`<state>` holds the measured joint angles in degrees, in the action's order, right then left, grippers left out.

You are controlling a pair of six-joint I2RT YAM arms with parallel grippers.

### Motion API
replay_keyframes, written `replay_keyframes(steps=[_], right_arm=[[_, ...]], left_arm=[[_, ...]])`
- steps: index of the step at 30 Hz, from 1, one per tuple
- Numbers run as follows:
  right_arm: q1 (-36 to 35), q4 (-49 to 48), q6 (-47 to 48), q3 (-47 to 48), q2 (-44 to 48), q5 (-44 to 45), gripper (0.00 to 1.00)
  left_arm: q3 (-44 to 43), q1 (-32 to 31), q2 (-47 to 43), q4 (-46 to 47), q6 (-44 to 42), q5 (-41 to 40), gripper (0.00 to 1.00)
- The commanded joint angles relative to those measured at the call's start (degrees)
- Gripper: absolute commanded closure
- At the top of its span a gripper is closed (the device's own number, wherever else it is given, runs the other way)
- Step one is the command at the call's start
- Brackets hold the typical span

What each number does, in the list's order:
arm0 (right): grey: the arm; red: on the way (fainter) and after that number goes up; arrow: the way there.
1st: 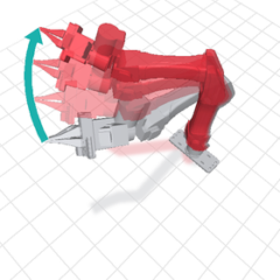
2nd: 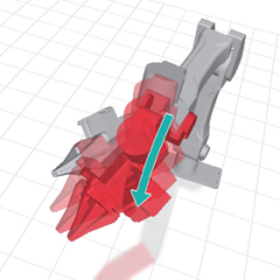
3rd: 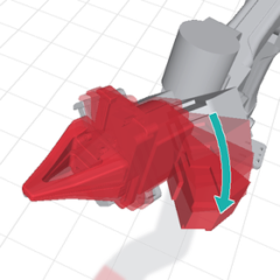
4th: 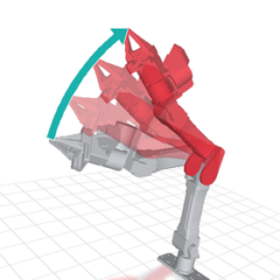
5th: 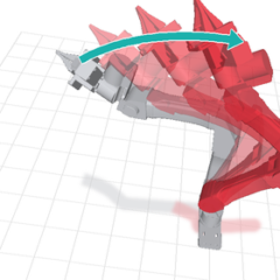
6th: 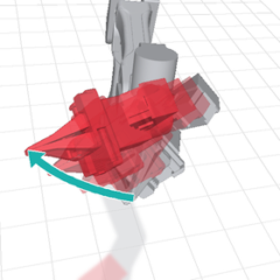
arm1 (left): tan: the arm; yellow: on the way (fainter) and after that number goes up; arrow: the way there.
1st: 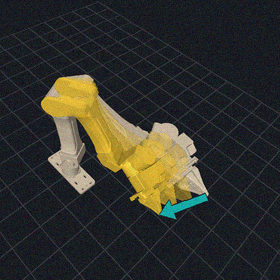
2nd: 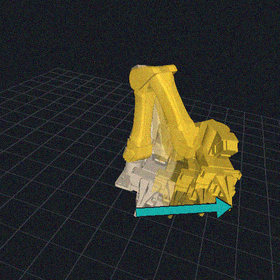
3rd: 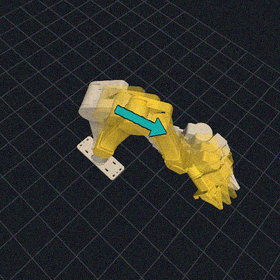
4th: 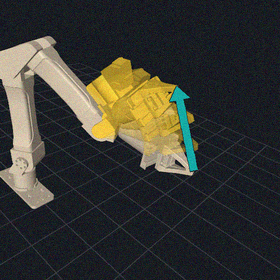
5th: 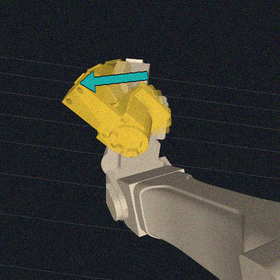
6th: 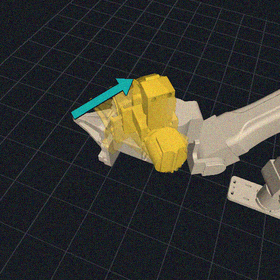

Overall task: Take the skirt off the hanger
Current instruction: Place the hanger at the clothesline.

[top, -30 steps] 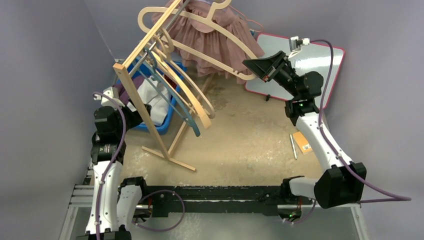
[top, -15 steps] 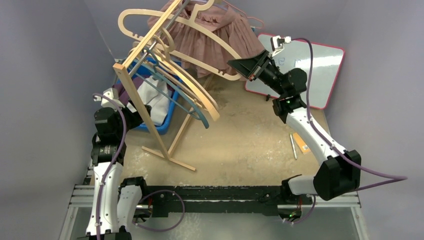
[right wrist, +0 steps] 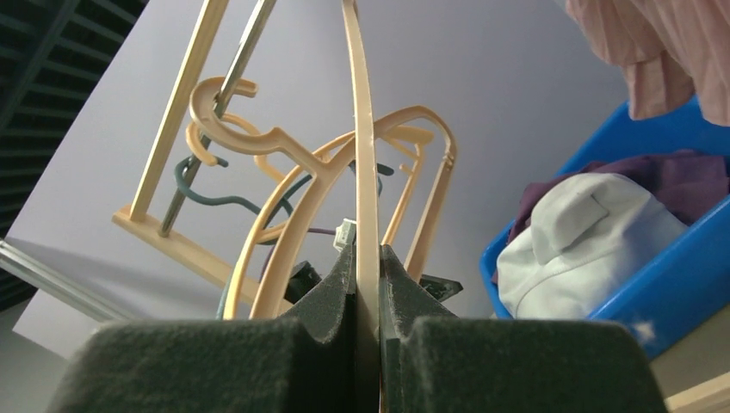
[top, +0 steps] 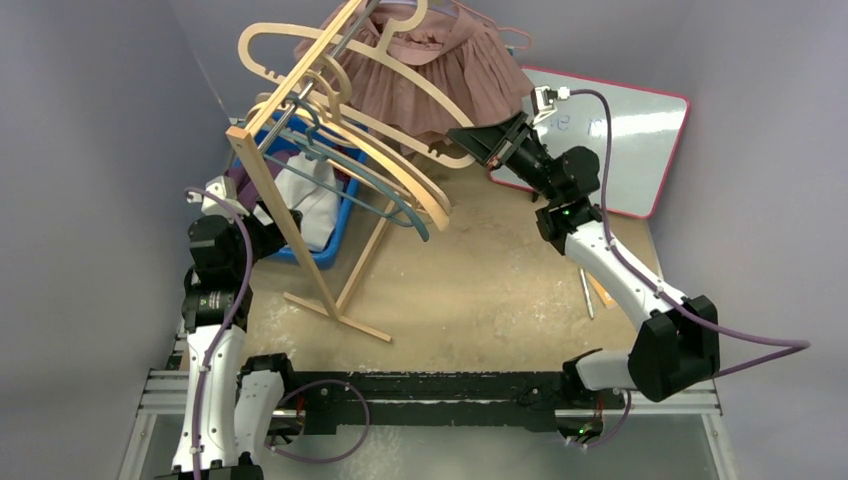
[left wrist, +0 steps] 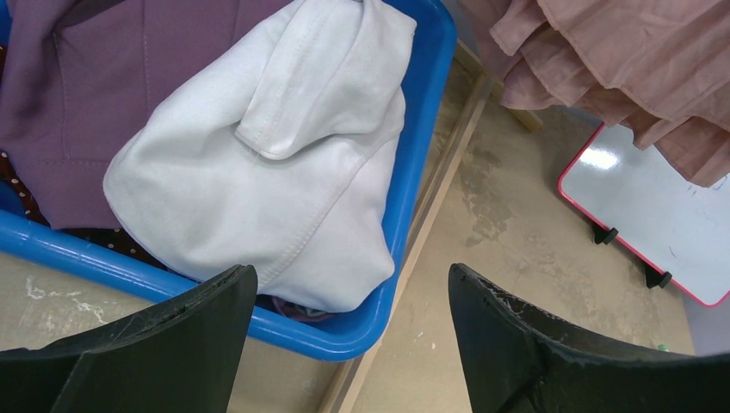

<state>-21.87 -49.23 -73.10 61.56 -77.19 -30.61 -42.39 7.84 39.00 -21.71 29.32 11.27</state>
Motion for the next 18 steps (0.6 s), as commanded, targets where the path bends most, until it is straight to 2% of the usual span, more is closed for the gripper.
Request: replay_keyframes(steps=[1,11,18], right_arm=[[-0.2,-3.3,-0.5,0.0,1.7,2.2,1.0],[-1.4,-0.4,3.0,4.1,0.4,0.1,1.0],[-4.8,3.2,7.4,7.2,0.4,2.1,1.0]], left_arm=[[-0.2,-0.1,-0.6,3.0,-0.9,-0.6,0.19],[-0.2,0.0,-0.5,3.1,-0.8,-0.6,0.19],[0.0,0.4,0.1,3.5,-0.6,-0.1,0.19]])
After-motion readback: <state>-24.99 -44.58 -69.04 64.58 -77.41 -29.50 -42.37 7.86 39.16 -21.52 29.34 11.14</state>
